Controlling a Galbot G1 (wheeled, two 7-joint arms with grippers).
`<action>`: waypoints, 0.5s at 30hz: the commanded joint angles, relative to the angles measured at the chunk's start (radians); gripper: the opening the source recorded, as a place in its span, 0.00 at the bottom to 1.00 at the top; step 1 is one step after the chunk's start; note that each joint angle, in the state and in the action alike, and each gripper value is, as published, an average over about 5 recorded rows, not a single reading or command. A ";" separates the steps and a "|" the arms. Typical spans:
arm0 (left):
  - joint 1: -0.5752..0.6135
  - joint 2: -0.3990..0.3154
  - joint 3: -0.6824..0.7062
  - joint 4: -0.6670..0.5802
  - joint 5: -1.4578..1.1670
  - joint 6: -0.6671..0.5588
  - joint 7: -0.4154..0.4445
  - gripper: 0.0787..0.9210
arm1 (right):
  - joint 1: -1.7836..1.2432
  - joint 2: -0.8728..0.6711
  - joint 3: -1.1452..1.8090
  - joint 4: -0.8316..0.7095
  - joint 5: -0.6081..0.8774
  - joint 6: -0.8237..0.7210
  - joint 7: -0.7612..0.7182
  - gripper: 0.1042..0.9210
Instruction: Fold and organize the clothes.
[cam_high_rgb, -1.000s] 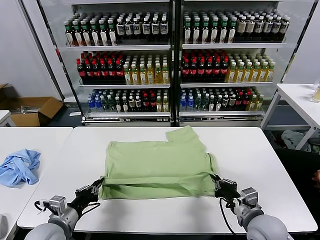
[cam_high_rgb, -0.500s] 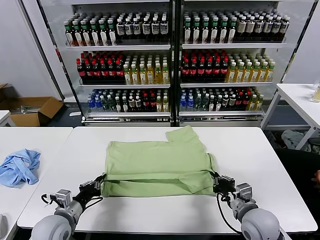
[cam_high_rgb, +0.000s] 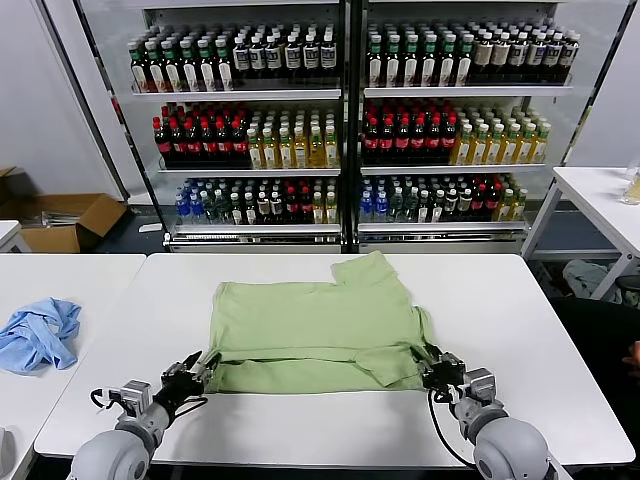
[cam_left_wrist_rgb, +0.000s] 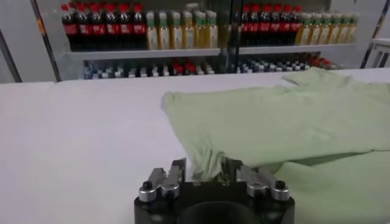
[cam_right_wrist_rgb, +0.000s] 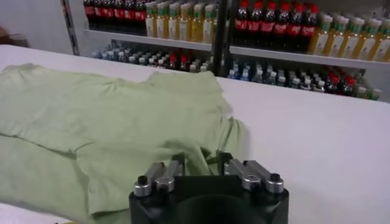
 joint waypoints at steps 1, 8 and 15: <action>0.085 0.005 -0.056 -0.108 -0.093 -0.032 -0.010 0.59 | -0.104 -0.024 0.103 0.095 0.031 -0.004 0.004 0.61; 0.136 -0.026 -0.024 -0.184 -0.089 0.057 -0.053 0.83 | -0.175 0.000 0.127 0.115 0.035 -0.022 0.025 0.84; 0.106 -0.044 -0.007 -0.119 -0.061 0.126 -0.110 0.88 | -0.167 0.027 0.085 0.085 0.022 -0.047 0.040 0.88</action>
